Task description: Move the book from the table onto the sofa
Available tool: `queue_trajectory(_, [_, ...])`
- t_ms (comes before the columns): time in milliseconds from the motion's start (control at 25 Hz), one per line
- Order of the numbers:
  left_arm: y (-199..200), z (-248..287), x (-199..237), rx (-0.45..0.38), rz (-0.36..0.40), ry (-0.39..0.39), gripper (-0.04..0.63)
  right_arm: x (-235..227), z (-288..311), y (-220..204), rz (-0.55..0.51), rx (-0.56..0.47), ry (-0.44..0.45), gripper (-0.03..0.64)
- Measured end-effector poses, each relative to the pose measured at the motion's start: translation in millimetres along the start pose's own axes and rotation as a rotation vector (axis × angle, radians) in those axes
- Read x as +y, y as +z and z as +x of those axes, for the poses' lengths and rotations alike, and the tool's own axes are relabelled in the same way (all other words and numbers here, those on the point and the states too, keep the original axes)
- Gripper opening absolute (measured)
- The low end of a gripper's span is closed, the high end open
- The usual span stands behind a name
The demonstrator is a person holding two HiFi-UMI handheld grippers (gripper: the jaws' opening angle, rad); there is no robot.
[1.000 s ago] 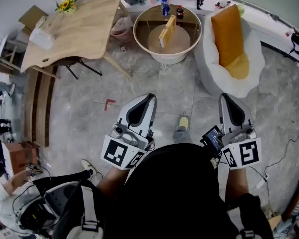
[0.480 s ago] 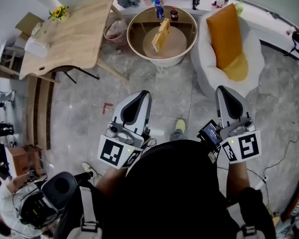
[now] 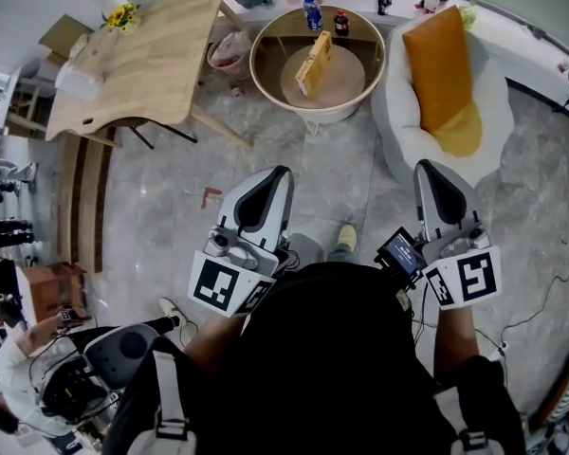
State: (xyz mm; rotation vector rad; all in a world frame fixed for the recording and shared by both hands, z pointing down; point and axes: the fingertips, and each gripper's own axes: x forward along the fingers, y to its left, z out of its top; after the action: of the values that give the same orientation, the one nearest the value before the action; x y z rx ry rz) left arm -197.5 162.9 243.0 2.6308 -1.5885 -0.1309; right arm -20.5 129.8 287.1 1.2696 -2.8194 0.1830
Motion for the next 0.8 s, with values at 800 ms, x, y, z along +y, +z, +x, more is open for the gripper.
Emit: queue_trajectory(800, [5.5, 6.9, -8.8, -0.012, 0.050, -0.016, 0.014, -10.3, -12.1, -0.6, 0.019, -0.033, -0.018, 0.009])
